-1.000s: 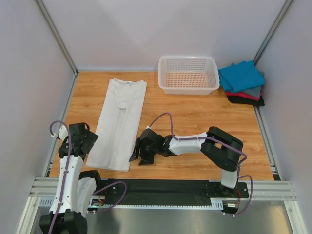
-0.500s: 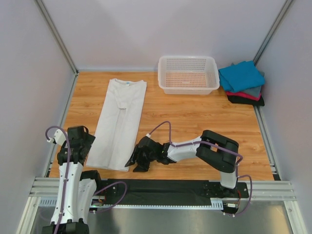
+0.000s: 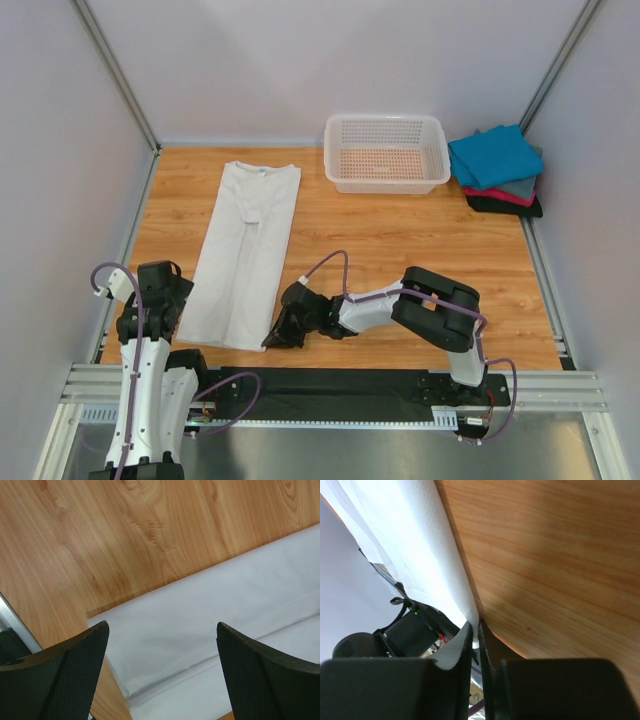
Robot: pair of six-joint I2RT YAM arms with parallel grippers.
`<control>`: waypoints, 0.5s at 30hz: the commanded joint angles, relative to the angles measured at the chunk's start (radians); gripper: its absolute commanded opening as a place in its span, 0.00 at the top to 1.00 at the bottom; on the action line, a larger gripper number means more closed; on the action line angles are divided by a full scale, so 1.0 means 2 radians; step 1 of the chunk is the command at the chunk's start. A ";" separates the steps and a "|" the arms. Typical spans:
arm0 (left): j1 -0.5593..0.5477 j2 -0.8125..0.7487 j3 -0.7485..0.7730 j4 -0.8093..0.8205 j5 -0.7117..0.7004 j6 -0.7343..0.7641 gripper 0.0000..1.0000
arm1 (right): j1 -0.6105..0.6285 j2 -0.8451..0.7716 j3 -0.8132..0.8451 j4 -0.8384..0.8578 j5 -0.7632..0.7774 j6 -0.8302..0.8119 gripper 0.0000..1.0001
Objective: Fold and stack the t-shirts
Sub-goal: Fold the tshirt
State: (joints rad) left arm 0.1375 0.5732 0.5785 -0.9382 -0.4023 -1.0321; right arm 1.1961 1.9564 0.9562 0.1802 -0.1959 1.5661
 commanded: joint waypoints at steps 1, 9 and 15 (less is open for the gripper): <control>0.001 0.000 0.001 0.004 0.005 -0.002 0.06 | -0.006 0.004 -0.010 -0.034 0.016 -0.030 0.92; 0.001 -0.007 -0.037 0.015 0.030 0.000 0.06 | -0.033 -0.042 -0.063 -0.069 0.018 -0.066 1.00; 0.001 -0.009 -0.052 0.018 0.070 0.024 0.07 | -0.049 -0.065 -0.091 -0.076 0.014 -0.084 1.00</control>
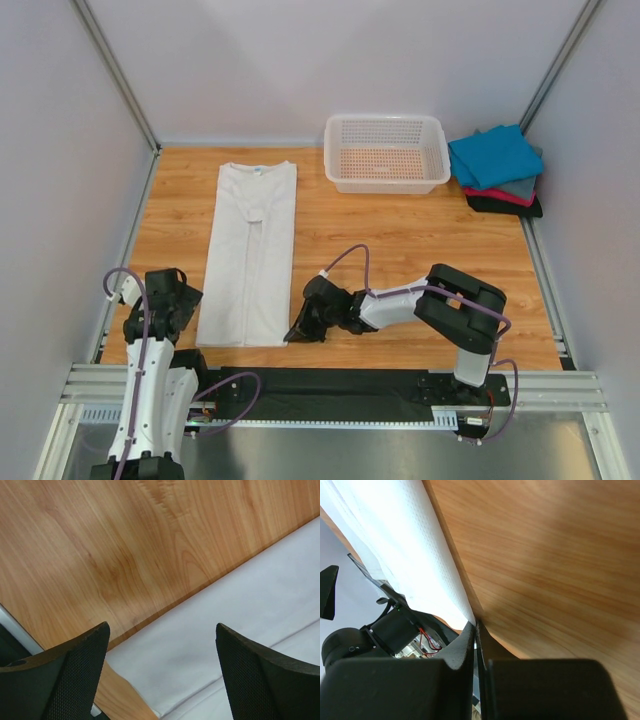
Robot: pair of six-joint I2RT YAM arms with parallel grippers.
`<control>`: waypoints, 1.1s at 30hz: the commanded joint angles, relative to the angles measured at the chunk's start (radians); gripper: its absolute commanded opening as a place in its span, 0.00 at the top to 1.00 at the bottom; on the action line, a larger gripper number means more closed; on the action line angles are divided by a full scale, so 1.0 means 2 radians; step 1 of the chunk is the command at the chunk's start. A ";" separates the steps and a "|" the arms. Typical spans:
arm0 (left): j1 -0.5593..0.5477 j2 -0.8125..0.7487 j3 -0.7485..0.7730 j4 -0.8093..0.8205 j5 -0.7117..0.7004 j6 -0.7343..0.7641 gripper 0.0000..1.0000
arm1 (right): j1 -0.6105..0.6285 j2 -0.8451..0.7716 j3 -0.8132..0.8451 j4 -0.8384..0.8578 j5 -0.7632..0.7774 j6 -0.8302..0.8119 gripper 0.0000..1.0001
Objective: Fold and stack the t-shirts
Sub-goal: Fold the tshirt
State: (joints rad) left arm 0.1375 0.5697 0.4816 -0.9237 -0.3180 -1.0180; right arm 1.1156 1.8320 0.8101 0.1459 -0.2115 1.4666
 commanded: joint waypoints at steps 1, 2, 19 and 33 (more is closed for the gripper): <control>0.000 -0.009 -0.005 0.004 0.035 0.017 0.07 | -0.012 -0.004 -0.018 -0.061 0.020 -0.038 1.00; -0.004 -0.016 -0.014 0.006 0.039 0.014 0.08 | -0.017 -0.007 -0.024 -0.065 0.017 -0.041 1.00; -0.149 0.032 -0.022 -0.080 0.018 -0.098 0.14 | -0.035 -0.001 -0.035 -0.042 -0.018 -0.064 1.00; -0.171 -0.033 -0.043 -0.085 -0.001 -0.115 0.39 | -0.036 -0.007 -0.050 -0.029 -0.019 -0.062 1.00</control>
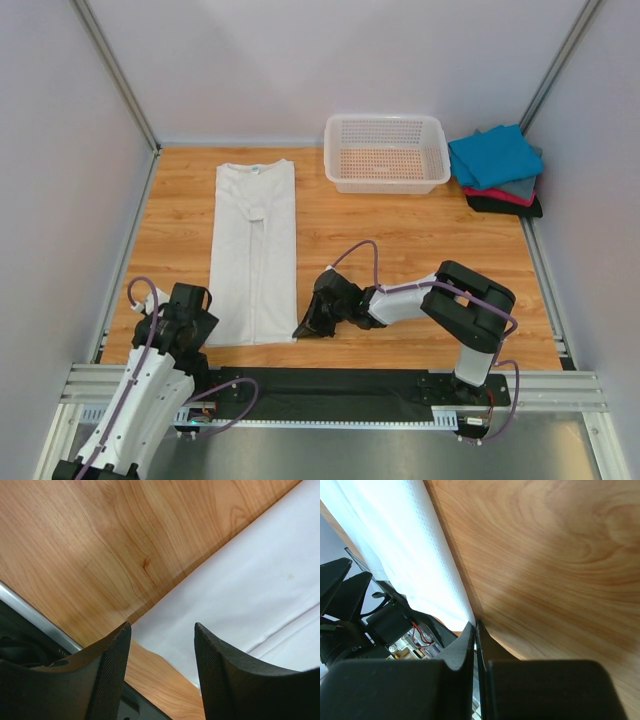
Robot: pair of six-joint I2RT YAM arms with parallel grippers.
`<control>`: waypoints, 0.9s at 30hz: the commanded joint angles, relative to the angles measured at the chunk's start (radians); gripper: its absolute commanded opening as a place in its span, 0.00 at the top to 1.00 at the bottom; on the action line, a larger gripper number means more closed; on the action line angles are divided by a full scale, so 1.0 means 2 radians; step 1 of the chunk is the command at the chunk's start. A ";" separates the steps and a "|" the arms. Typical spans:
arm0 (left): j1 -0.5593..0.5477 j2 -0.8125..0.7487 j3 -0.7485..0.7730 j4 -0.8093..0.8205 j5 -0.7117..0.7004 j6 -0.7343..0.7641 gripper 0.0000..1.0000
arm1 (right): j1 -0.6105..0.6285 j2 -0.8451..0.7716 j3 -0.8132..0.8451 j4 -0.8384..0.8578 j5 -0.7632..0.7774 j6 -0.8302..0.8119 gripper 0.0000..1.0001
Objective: Fold and stack the t-shirts
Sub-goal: Fold the tshirt
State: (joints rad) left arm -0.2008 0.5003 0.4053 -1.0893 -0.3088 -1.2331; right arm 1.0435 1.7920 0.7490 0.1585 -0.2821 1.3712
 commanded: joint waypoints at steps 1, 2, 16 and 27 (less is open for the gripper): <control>-0.002 0.011 -0.005 -0.001 -0.004 -0.006 0.39 | -0.002 0.011 -0.019 -0.036 0.016 -0.014 1.00; -0.002 0.016 -0.003 0.000 -0.002 -0.005 0.39 | -0.001 0.011 -0.019 -0.036 0.016 -0.013 1.00; -0.002 0.051 -0.008 0.013 0.003 0.000 0.47 | -0.016 0.010 -0.003 -0.065 0.022 -0.033 1.00; -0.002 0.038 -0.011 0.015 0.008 0.007 0.56 | -0.015 0.016 0.001 -0.065 0.018 -0.032 1.00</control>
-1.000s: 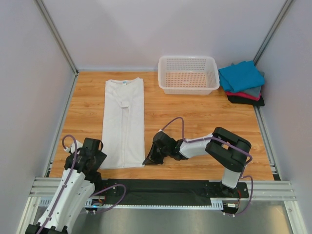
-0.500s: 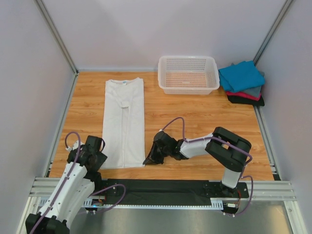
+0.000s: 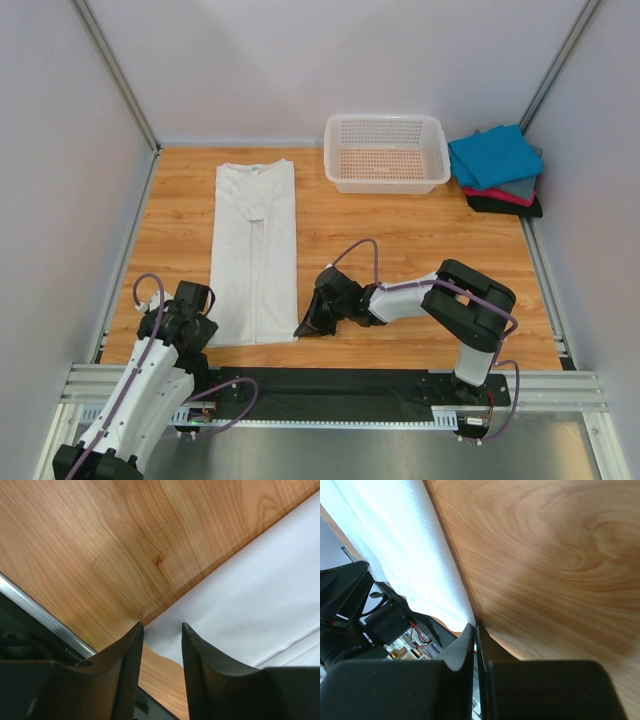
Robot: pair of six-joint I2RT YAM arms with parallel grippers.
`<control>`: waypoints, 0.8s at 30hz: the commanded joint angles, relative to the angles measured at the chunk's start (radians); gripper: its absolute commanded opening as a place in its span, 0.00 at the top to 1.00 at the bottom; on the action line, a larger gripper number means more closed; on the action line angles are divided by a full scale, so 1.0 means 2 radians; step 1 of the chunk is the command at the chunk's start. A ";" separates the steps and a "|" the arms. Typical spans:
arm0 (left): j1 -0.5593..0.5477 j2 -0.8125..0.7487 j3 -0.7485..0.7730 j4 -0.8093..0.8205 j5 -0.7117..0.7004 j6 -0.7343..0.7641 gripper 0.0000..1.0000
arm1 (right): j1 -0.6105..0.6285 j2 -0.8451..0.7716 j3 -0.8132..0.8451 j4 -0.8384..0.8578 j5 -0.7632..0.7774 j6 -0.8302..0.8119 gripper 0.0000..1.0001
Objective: Fold and stack the t-shirts
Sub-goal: Fold the tshirt
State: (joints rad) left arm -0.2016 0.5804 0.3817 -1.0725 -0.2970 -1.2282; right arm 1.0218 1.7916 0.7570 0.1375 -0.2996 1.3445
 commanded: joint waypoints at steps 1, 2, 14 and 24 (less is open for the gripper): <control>-0.001 0.000 0.000 0.007 0.004 0.005 0.55 | -0.004 0.016 -0.003 -0.056 0.027 -0.020 1.00; -0.001 0.000 0.001 0.007 0.004 0.006 0.55 | -0.005 0.016 -0.002 -0.056 0.027 -0.020 1.00; -0.001 0.002 0.002 0.005 -0.010 -0.005 1.00 | -0.005 0.013 0.006 -0.054 0.018 -0.024 1.00; -0.001 0.033 0.066 0.042 -0.042 0.061 1.00 | -0.008 -0.037 0.038 -0.087 0.042 -0.057 1.00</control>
State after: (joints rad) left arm -0.2016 0.6125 0.4171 -1.0393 -0.3115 -1.1755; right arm 1.0164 1.7638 0.7895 0.0311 -0.2703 1.2762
